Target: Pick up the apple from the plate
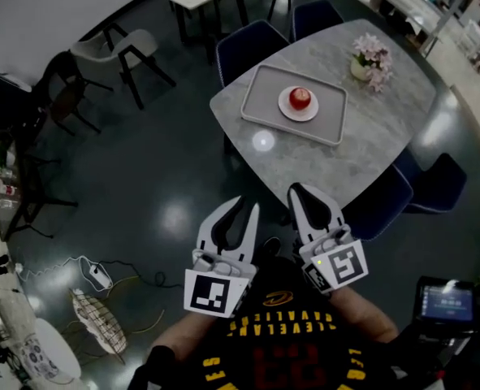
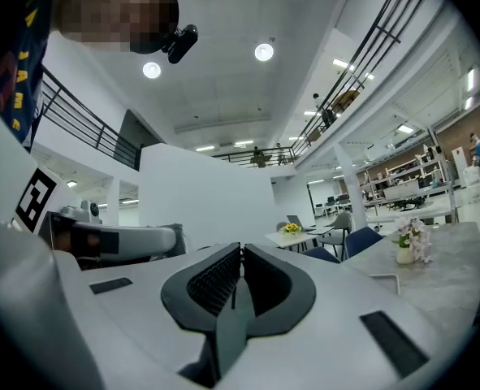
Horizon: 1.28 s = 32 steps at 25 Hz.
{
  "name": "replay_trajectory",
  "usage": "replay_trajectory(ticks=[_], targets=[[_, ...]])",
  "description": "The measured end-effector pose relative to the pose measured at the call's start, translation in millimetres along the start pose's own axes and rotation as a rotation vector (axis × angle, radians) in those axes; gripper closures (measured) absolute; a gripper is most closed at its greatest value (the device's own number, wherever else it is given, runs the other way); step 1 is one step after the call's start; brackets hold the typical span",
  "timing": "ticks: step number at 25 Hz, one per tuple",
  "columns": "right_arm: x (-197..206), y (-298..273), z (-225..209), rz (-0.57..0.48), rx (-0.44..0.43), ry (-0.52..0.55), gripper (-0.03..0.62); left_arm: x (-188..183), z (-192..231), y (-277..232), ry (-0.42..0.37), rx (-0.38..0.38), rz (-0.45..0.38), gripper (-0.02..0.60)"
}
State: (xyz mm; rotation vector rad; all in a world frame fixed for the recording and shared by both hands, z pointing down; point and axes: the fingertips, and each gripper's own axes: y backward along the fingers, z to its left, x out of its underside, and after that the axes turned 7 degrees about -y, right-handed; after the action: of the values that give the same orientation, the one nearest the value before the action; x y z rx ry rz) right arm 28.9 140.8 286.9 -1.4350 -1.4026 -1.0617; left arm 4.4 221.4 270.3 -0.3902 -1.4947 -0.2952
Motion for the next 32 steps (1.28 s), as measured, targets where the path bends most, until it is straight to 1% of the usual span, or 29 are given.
replay_trajectory(ticks=[3,5,8,12,15,19,23,27,32], targets=[[-3,-7,5,-0.007,-0.046,-0.001,0.588,-1,9,4,-0.001,-0.048,-0.012,0.515],[-6,-8,6,-0.012,-0.062,0.007,0.588,-4,11,5,-0.002,-0.064,-0.023,0.515],[-9,-11,3,-0.015,-0.068,0.008,0.588,-8,9,2,-0.008,-0.063,-0.033,0.515],[-16,-12,-8,-0.036,-0.044,0.012,0.588,-13,11,-6,-0.020,-0.050,-0.046,0.515],[-22,-12,-19,-0.049,-0.018,0.018,0.588,-17,9,-18,-0.026,-0.026,-0.056,0.515],[-30,-9,-36,-0.067,0.026,0.036,0.588,-18,1,-38,-0.032,0.027,-0.067,0.515],[-37,-12,-55,-0.082,0.075,0.057,0.588,-20,1,-57,-0.033,0.071,-0.082,0.515],[-43,-20,-78,-0.085,0.131,0.071,0.588,-18,8,-86,-0.014,0.109,-0.075,0.515],[-46,-32,-110,-0.085,0.204,0.057,0.588,-18,14,-128,-0.015,0.168,-0.058,0.515]])
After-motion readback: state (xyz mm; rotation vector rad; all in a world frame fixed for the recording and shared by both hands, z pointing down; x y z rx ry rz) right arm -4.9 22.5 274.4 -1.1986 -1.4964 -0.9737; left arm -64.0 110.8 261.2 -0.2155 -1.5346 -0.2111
